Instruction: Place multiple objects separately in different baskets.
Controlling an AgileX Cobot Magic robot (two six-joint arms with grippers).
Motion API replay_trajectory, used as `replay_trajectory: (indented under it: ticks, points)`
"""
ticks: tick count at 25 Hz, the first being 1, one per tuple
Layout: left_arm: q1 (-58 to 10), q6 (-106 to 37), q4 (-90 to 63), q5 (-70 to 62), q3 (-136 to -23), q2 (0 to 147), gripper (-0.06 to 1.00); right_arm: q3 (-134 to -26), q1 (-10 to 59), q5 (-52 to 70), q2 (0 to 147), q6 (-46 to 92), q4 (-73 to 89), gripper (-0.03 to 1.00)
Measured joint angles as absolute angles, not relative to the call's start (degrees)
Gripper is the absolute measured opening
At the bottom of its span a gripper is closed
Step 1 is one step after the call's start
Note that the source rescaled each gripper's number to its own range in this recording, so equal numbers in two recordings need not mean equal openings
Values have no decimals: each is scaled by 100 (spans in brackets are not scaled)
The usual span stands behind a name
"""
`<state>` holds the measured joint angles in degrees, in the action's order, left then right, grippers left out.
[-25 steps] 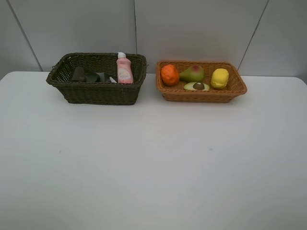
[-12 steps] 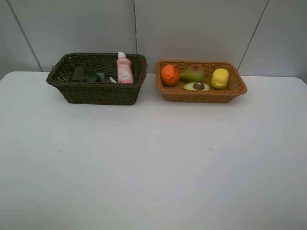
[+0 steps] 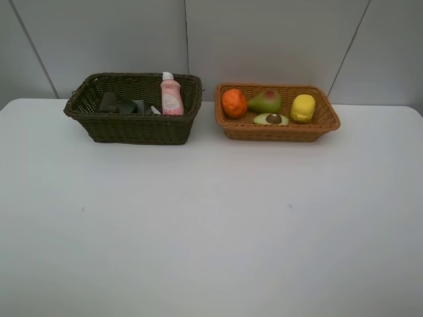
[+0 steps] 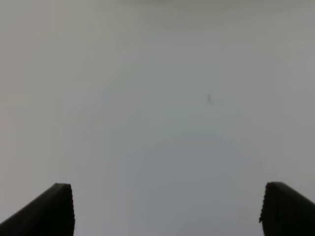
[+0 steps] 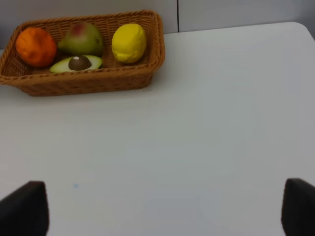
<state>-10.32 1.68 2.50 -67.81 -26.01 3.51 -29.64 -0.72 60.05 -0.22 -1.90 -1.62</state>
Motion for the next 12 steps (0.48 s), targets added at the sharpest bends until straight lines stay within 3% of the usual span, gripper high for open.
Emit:
replay_trajectory:
  ticks: [6, 12]
  points:
    - [-385, 168, 250, -6765, -2601, -28, 100, -2964, -72, 6005, -22, -190, -162, 100]
    - [-334, 168, 250, -6751, -2601, -28, 100, -2964, -72, 6005, -22, -190, -162, 100]
